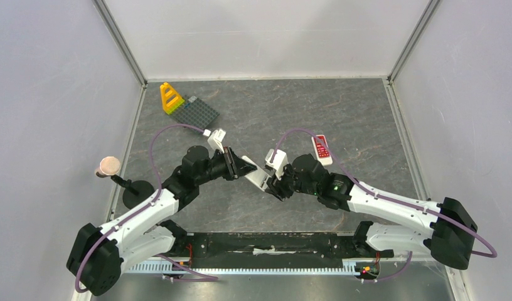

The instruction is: Load the batteries into the remote control

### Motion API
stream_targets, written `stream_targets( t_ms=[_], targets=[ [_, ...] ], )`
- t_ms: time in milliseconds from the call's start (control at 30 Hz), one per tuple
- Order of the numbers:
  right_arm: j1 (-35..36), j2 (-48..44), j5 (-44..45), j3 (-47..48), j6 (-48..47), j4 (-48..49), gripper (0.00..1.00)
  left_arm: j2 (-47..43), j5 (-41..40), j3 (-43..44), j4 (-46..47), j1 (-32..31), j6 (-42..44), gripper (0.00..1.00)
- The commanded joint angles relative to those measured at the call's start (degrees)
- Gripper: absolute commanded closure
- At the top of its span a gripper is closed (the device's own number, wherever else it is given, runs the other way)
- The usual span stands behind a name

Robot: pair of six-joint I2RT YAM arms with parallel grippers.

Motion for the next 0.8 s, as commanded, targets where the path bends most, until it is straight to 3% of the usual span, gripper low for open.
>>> stream_targets(
  t_ms=[0,767],
  targets=[
    [0.37,0.19,0.45,2.18,-0.55,1.79,0.61,0.9,2.71,2.9,2.1,-0.28,2.4,0.98],
    [0.35,1.76,2.33,3.15,0.15,2.75,0.62,2.25,5.84,2.59,3.93,-0.83,1.81,0.98]
  ],
)
